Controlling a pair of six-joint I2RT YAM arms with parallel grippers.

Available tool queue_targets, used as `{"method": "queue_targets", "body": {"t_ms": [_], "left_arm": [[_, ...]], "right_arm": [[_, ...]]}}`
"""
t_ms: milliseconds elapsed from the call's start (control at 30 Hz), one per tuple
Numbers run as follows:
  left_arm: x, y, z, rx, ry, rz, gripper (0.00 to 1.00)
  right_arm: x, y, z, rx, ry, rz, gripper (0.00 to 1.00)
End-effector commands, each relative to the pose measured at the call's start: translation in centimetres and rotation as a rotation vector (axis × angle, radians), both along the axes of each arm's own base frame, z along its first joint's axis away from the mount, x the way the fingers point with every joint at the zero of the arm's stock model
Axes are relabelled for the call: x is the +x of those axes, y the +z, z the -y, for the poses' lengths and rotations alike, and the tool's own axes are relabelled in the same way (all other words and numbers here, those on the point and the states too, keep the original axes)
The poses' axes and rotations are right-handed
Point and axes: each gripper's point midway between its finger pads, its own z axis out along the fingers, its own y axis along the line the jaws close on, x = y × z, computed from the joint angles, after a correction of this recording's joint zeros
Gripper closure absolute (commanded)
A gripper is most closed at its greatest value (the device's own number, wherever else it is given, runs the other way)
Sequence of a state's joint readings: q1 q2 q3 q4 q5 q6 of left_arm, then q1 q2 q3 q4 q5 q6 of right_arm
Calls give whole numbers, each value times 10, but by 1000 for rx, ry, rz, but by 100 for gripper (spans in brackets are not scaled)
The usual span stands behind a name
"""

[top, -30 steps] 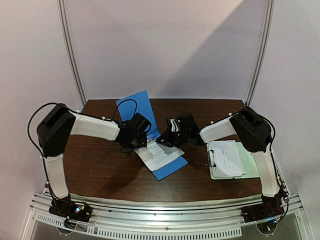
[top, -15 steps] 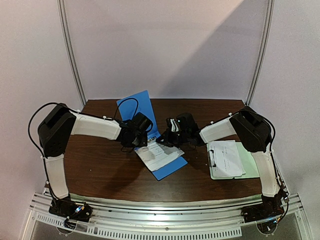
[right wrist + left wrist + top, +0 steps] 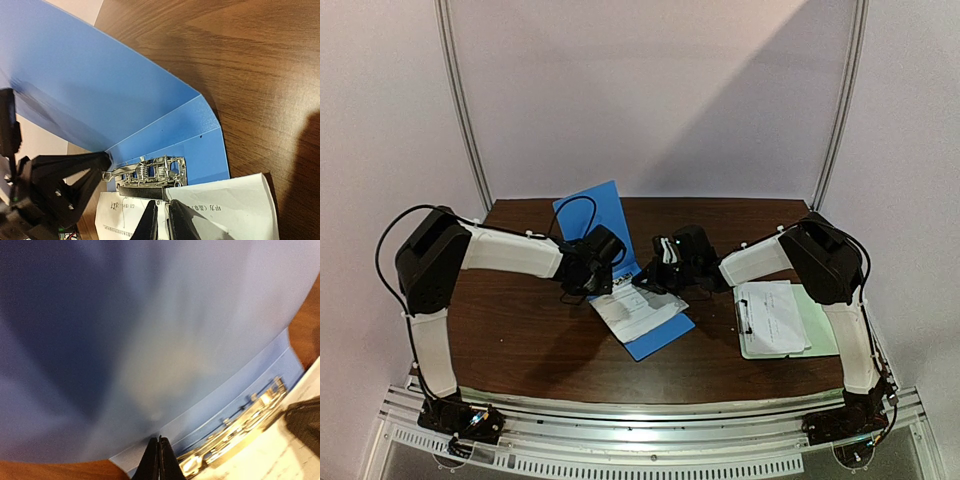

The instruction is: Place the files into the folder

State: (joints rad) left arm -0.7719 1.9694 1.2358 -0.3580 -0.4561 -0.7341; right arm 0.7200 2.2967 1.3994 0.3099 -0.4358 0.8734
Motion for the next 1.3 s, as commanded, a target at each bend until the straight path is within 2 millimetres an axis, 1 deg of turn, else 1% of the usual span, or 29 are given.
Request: {"method": "queue_targets", "body": {"t_ms": [0,100,333,433,533,600,667,833,933,1000,1067,1200,1267], "left_arm": [[-17,-4,-12,56,-11,-56,96],[-17,1,-8,36,-19,-52,94],[-17,13,-4,1,-28,-35,93],[-17,14,-2,-9,-32,-32,93],[-18,17,4,-37,-59,-28,93],[-19,21,8,-56,-74,-15,91],[-20,26,7,-61,-79,-2,87],[-22,40,4,-61,-108,29,78],[-26,55,0,-74,-130,77,69],[-31,68,-4,-105,-147,130,60],[-37,83,-12,-134,-152,183,51],[-47,102,-30,-144,-153,261,40],[-52,107,-37,-143,-163,292,35]], "right_arm": [[-33,-97,48,-270,-56,-210,91],[-34,-97,48,-271,-55,-211,91],[-33,-96,47,-270,-54,-209,91],[-33,-95,47,-266,-55,-207,91],[-33,-93,46,-264,-54,-206,91],[-32,-91,45,-261,-51,-202,91],[-31,-88,45,-259,-48,-196,91],[-28,-75,37,-235,-19,-169,89],[-25,-69,32,-228,-1,-155,86],[-23,-65,30,-229,6,-147,85],[-21,-61,28,-229,11,-141,84],[-19,-56,25,-228,23,-131,82],[-18,-53,23,-225,28,-128,81]]}}
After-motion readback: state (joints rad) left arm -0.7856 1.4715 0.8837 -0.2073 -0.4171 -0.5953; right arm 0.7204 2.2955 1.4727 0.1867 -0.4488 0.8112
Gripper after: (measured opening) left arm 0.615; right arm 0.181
